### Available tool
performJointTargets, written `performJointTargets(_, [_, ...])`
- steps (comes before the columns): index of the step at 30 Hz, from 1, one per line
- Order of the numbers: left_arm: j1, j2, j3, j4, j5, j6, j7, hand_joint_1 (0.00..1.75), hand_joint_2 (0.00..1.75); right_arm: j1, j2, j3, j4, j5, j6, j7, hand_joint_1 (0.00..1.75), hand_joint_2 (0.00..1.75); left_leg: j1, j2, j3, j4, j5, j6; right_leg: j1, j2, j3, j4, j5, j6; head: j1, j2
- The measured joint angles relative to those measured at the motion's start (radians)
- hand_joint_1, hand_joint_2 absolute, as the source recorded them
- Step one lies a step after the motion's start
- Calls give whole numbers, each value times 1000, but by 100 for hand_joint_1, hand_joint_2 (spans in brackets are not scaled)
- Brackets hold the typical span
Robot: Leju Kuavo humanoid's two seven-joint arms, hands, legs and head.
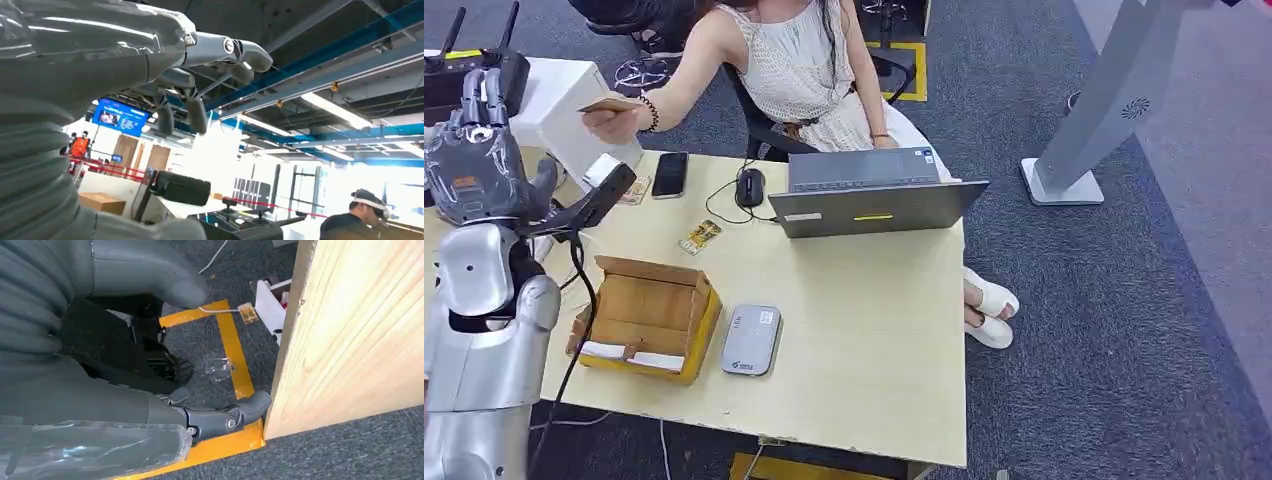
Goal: Pass the card to the sensor for recognition and then transmit it.
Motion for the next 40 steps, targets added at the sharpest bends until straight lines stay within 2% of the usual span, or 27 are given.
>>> performJointTargets(4, [19,7,12,-7,63,22,-47,0,175,2,0,0,2,-9,-1,0,0,175,0,0,0,0,0,0,0,0,0,0,0,0,0,0])
performJointTargets(6, [45,9,20,-25,155,34,-106,0,175,1,0,0,2,-13,-3,-5,0,175,0,0,0,0,0,0,0,0,0,0,0,0,0,0])
performJointTargets(9, [104,22,61,-68,415,42,-255,0,175,1,5,0,3,-21,-5,-16,0,175,0,1,-1,0,0,0,0,1,0,0,0,0,1,0])
performJointTargets(11, [164,42,122,-103,707,1,-391,0,175,-2,8,0,3,-34,1,-24,0,175,0,3,-2,-1,-1,0,0,4,0,1,0,0,0,0])
performJointTargets(13, [231,60,225,-122,1037,-112,-518,0,175,-5,8,0,3,-54,10,-31,0,175,0,6,-1,-1,-1,0,0,6,-2,1,0,0,0,0])
performJointTargets(16, [308,97,445,-104,1385,-305,-616,0,175,-13,8,0,3,-78,19,-30,0,175,1,8,-2,-2,-1,-2,1,8,-4,2,-1,-1,0,0])
performJointTargets(19, [333,173,683,15,1581,-445,-628,0,175,-30,9,0,3,-109,16,-16,0,175,2,9,-1,-2,-2,-3,2,8,-5,3,-3,-4,0,0])
performJointTargets(22, [351,242,888,170,1715,-519,-603,0,175,-39,10,-2,3,-150,9,-26,0,175,2,10,-1,-2,-2,-3,2,9,-5,3,-3,-4,1,0])
performJointTargets(23, [363,257,948,224,1752,-540,-599,0,0,-39,11,-4,3,-163,9,-33,0,175,2,9,-1,-2,-2,-3,2,8,-5,3,-3,-4,0,0])
performJointTargets(26, [401,263,1066,335,1798,-577,-595,0,0,-33,11,-10,3,-189,21,-50,0,175,2,6,-1,-2,-2,-3,1,6,-4,2,-4,-3,0,0])
performJointTargets(29, [439,246,1137,420,1802,-594,-606,0,0,-20,8,-15,3,-200,29,-58,0,175,1,6,-2,-2,-3,-2,1,5,-3,0,-4,-3,1,0])
performJointTargets(30, [448,233,1156,444,1802,-595,-608,0,175,-16,6,-16,2,-200,30,-62,0,175,1,6,-2,-2,-3,-2,1,5,-3,0,-4,-3,1,0])
performJointTargets(37, [494,131,1239,570,1788,-613,-592,0,175,3,-3,-32,0,-220,10,-63,0,175,0,5,-1,-2,-3,-2,0,4,-3,-1,-3,-2,1,0])
performJointTargets(40, [506,78,1255,630,1764,-580,-583,0,175,13,-6,-38,1,-229,-20,-41,0,175,0,4,-1,-2,-3,-2,0,4,-3,-1,-3,-2,1,0])
